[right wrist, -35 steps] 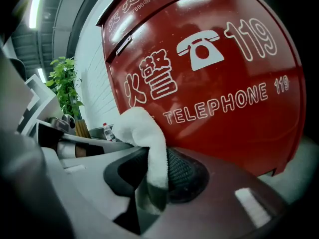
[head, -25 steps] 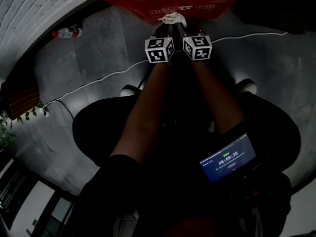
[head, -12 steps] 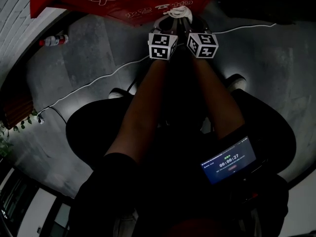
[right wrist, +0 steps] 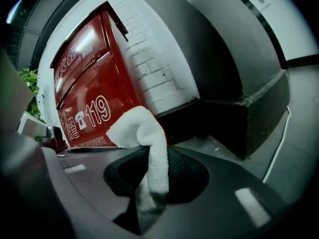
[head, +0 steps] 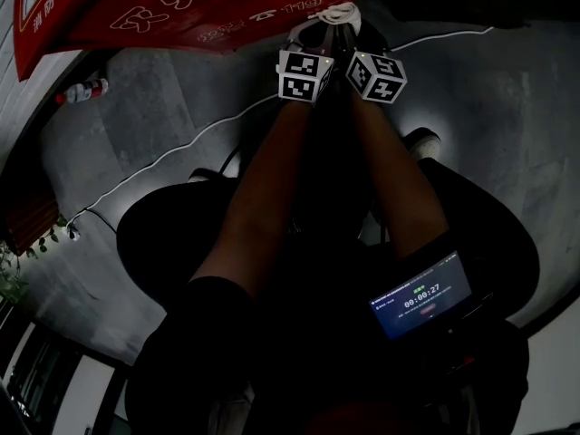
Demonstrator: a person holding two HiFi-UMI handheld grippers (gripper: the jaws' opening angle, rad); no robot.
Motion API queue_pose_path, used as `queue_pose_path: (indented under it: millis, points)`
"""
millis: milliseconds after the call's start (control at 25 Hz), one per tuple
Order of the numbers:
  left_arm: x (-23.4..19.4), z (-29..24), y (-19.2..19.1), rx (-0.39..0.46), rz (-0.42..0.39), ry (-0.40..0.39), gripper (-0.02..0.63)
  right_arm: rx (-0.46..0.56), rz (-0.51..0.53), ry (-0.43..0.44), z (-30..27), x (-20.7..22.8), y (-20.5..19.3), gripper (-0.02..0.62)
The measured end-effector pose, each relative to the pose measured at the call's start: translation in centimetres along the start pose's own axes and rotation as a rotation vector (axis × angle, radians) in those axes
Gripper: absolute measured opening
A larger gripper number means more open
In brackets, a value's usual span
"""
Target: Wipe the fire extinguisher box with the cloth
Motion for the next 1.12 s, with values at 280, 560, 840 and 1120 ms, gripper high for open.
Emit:
queue_pose_path:
  millis: [280,560,840,1120]
  points:
    - [1.0,-1.1,0.5,0.011,0.111,-0.034,0.003,-0.007,-0.061,-0.064,0.3,1.6,0.2,0.095]
    - [-0.3,3.4,-0.7,0.023,0.118,0.074,0.003,-0.004,-0.107,-0.080,0.7,0.6,-0.5,0.094]
    - [-0.9,9.1,-1.4,0.103,0.192,0.227,0.003,-0.004,-0.081,0.004,2.4,-1.7,-1.1,0.094]
    - [2.0,15.0,0.4,0.169,0.116,0.285,0.003,0.071,-0.072,0.102,7.2,-4.8,1.6,0.094]
Point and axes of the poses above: the fingertips, and each gripper's own axes: z backward along the fingers, x to its right, y out of its top, the point moved 9 cm from there along z, backward along the fingers, and after that the axes turned 8 degrees about -y, right-handed, at the moved point
